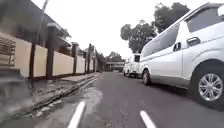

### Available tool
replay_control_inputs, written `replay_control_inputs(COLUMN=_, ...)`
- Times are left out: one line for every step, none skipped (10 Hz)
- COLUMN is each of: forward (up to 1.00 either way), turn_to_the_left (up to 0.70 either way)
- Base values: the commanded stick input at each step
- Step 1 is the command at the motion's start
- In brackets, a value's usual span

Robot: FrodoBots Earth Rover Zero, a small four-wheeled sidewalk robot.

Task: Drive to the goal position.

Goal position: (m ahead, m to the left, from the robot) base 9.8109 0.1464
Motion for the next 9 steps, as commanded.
replay_control_inputs(forward=0.85, turn_to_the_left=0.00)
replay_control_inputs(forward=0.85, turn_to_the_left=0.00)
replay_control_inputs(forward=0.85, turn_to_the_left=0.00)
replay_control_inputs(forward=0.85, turn_to_the_left=0.00)
replay_control_inputs(forward=0.85, turn_to_the_left=0.00)
replay_control_inputs(forward=0.85, turn_to_the_left=0.00)
replay_control_inputs(forward=0.85, turn_to_the_left=0.00)
replay_control_inputs(forward=0.85, turn_to_the_left=0.00)
replay_control_inputs(forward=0.85, turn_to_the_left=0.00)
